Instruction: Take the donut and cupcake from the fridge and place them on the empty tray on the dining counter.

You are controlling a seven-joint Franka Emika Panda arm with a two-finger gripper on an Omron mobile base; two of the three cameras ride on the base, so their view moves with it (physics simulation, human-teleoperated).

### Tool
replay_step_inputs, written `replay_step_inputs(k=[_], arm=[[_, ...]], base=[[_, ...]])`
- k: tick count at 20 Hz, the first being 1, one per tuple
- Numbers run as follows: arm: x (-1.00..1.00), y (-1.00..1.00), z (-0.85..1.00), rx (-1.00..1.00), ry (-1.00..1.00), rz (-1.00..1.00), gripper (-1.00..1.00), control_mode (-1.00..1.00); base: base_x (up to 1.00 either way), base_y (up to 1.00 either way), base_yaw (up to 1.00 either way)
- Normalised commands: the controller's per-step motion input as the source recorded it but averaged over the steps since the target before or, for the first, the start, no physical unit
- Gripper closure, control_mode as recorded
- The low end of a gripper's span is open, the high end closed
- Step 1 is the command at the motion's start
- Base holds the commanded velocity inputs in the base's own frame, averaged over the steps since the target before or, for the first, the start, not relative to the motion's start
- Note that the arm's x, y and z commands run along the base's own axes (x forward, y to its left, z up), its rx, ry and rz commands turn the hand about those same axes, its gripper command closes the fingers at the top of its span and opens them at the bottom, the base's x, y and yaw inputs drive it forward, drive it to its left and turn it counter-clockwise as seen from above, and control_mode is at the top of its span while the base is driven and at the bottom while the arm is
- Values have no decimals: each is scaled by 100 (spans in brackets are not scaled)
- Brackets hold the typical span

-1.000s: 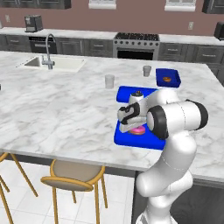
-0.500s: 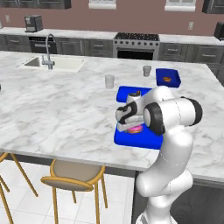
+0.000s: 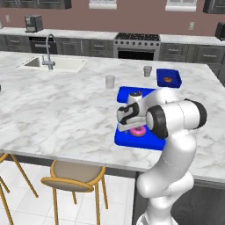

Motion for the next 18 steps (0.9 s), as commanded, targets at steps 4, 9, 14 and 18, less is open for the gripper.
replay_step_inputs(k=[4, 9, 14, 18], arm=[[-25, 0, 41, 0, -9, -7, -100, -100], [-25, 0, 90, 0, -17, -8, -100, -100], [-63, 0, 100, 0, -23, -6, -100, -100], [-100, -10, 100, 0, -35, -8, -100, -100]], base=[[0, 0, 0], [0, 0, 0], [0, 0, 0], [0, 0, 0]])
